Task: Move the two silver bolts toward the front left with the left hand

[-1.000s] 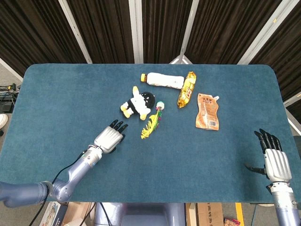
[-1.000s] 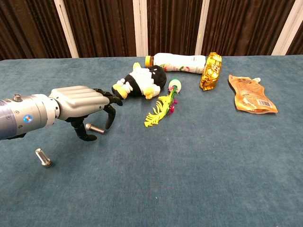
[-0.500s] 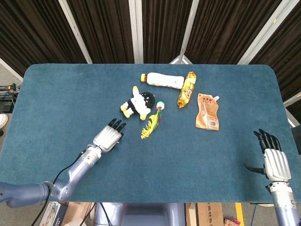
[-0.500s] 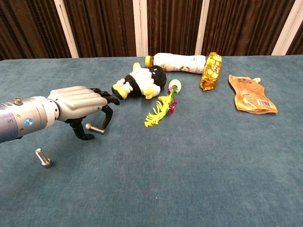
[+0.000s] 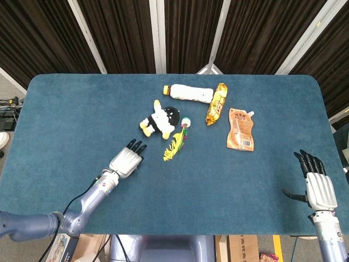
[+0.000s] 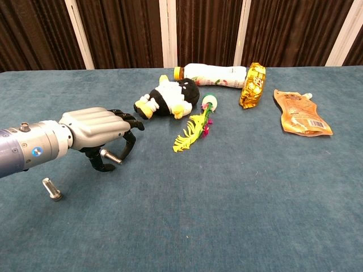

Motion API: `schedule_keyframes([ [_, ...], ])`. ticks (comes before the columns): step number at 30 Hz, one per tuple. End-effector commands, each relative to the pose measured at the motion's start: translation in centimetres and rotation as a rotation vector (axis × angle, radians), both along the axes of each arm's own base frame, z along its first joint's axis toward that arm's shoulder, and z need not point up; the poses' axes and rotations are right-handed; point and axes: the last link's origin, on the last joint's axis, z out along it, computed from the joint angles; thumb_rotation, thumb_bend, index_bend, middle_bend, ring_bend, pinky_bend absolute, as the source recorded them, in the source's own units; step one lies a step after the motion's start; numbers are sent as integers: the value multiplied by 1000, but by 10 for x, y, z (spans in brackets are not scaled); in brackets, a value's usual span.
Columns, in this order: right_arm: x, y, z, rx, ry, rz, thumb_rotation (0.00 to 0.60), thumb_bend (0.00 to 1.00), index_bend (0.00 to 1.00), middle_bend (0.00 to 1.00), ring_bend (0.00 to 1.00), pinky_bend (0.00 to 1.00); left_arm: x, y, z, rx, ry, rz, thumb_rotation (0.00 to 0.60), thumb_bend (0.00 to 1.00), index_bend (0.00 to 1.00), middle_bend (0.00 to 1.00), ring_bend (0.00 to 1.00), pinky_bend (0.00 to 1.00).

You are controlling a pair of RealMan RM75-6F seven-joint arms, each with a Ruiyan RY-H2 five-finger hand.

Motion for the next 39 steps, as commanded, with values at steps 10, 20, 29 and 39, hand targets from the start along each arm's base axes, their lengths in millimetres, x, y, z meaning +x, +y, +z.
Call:
schedule_keyframes([
  [10,0,0,-1,2,-2,0,600,110,119,67,31,0,2,-1,-1,8,-9,3,600,453,565,79,0,0],
  [20,0,0,-1,10,-4,-2,600,109,119,67,36,0,1,-2,-4,15,-2,11,600,471,551,77,0,0],
  [29,0,-1,-2,13,-9,0,600,110,119,68,36,0,1,-2,-3,24,1,15,600,469,541,74,0,0],
  [39,0,0,-1,18,-15,0,600,109,119,67,36,0,2,-3,-4,23,1,12,600,508,597,80,0,0],
])
